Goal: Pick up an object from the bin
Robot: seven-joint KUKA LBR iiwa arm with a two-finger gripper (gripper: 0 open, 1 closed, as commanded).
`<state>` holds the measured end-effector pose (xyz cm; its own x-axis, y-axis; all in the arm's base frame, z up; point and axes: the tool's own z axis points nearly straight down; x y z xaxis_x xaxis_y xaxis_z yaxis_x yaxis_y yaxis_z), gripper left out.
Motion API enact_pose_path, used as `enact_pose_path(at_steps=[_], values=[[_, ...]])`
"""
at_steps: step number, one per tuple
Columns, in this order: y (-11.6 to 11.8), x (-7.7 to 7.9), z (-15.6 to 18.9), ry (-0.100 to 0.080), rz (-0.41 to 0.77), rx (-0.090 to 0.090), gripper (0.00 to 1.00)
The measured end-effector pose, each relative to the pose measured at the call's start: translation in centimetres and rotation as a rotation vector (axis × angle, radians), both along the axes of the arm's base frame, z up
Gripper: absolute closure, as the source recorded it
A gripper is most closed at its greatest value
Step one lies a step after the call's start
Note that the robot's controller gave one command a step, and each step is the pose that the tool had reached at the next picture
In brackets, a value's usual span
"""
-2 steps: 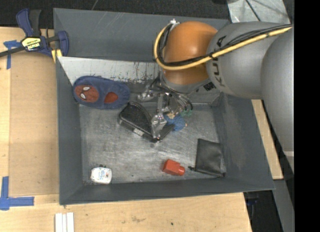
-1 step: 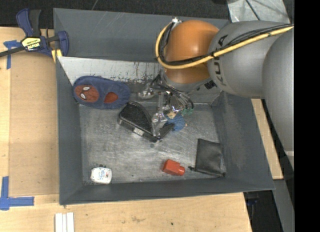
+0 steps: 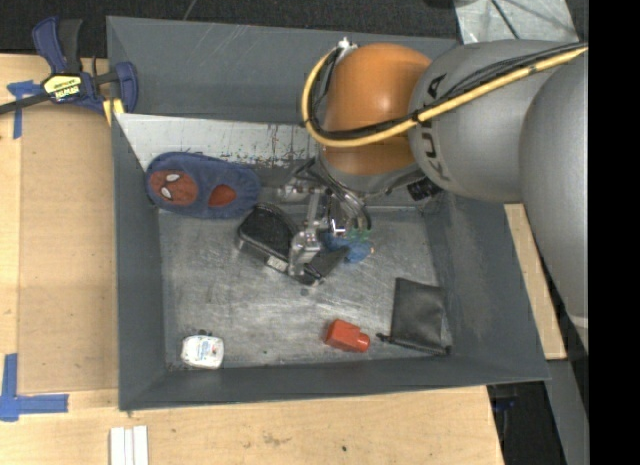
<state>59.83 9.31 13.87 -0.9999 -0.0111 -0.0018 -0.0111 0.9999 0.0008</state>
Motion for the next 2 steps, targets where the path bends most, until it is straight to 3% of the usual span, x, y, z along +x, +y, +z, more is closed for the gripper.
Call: enact_pose_path(at_steps=[1,2], values=[[-3.04,1.64,-5.13,0.003,0.162,0.006,0.0],[-3.34,1.54,-5.09,0.012,0.164,0.0,1.0]])
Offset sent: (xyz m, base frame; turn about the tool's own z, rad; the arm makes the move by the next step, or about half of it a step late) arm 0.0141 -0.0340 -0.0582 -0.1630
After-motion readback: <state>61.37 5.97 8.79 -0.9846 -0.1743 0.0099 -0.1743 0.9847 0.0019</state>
